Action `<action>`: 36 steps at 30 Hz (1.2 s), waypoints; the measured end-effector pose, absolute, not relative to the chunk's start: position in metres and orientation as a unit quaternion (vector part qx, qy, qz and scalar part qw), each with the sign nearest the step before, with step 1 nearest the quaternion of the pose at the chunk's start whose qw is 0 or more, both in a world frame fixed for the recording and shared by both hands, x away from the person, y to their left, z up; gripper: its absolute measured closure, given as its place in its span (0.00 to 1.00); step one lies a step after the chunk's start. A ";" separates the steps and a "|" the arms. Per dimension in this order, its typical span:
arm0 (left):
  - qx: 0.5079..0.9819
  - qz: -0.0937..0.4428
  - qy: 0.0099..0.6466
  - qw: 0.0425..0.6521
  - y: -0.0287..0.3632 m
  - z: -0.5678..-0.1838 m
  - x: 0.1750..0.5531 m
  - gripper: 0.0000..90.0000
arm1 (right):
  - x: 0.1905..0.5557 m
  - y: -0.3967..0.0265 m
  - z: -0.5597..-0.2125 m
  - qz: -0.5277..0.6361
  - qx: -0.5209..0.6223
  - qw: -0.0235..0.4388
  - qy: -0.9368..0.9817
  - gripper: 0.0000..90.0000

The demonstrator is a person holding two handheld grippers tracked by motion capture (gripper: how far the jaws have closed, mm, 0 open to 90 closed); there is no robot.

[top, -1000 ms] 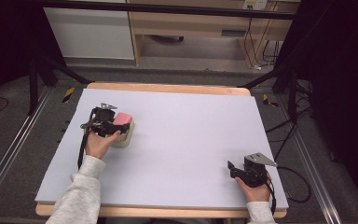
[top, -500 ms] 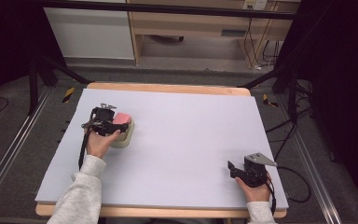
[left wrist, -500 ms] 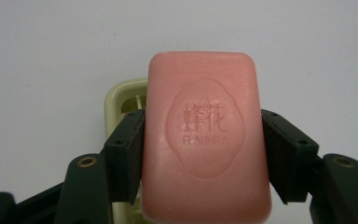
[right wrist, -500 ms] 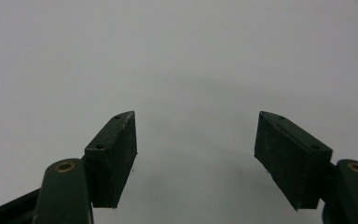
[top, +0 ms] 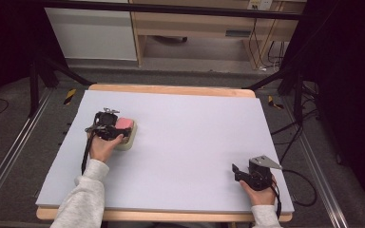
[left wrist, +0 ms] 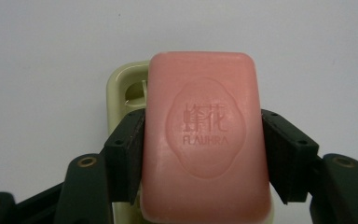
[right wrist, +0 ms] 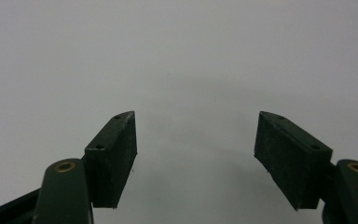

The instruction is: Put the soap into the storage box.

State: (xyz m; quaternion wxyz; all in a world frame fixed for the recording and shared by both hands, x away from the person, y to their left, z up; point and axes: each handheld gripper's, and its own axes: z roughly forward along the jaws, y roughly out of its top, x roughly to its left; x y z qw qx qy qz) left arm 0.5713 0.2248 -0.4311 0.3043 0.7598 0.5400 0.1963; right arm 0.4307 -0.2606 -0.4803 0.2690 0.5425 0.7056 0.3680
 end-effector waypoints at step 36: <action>0.760 0.197 0.550 0.284 0.225 -0.449 0.576 0.41 | 0.431 -0.260 -0.480 0.366 0.542 0.270 0.707 0.33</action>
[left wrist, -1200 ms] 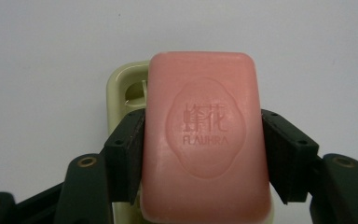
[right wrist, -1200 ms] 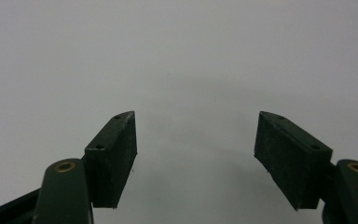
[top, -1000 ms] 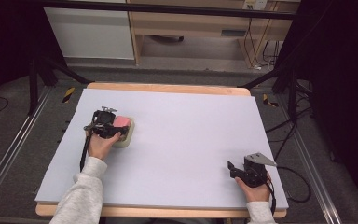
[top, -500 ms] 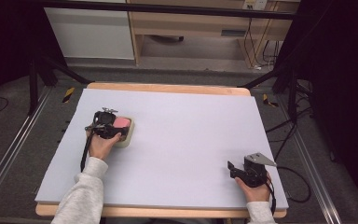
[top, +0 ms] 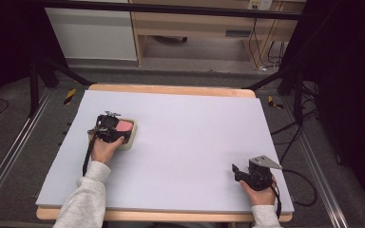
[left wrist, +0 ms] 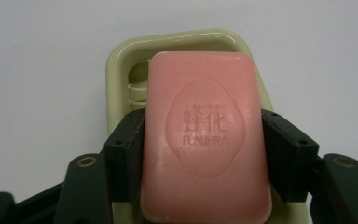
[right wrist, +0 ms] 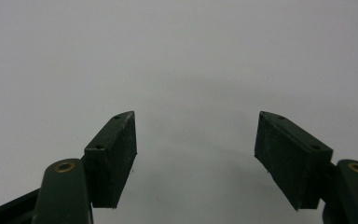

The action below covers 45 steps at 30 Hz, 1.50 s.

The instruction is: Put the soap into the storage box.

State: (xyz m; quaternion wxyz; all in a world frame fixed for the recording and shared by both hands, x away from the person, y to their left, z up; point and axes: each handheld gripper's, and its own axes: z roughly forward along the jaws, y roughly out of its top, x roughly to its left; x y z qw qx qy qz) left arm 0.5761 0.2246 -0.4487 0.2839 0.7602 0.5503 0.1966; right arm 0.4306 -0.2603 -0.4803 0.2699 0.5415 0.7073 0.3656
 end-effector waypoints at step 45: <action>0.754 0.204 0.494 0.381 0.254 -0.438 0.495 0.24 | 0.431 -0.264 -0.481 0.361 0.550 0.270 0.703 0.27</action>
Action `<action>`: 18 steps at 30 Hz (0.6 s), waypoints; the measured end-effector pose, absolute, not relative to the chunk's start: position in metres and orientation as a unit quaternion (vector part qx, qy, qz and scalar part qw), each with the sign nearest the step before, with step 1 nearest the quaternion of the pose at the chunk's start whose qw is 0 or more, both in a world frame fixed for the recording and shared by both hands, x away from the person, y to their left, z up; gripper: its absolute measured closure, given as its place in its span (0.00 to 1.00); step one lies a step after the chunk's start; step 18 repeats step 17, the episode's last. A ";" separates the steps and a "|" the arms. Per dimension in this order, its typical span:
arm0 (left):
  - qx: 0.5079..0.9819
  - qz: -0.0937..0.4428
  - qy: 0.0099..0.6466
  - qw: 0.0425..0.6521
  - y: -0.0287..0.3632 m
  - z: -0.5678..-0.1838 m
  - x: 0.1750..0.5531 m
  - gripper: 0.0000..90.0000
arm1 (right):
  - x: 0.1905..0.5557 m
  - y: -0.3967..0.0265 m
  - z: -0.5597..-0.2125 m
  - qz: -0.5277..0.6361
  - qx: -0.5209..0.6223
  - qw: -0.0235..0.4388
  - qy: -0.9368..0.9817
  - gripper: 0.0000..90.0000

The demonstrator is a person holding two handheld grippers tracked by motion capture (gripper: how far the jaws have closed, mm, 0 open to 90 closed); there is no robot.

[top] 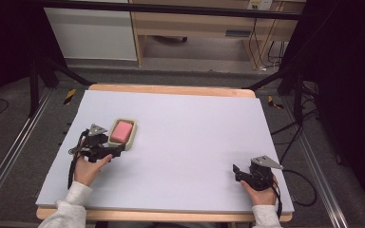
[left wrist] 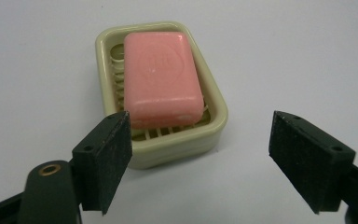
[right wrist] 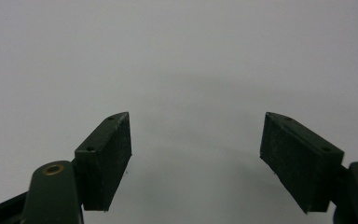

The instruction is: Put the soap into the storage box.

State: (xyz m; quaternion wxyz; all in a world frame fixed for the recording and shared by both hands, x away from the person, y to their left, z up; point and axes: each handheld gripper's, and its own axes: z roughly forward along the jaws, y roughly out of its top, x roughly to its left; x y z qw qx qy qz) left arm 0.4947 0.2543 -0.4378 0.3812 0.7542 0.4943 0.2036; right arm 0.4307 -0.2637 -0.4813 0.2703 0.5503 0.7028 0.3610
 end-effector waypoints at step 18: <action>0.734 0.208 0.521 0.383 0.288 -0.461 0.458 0.24 | 0.428 -0.269 -0.484 0.350 0.557 0.267 0.704 0.24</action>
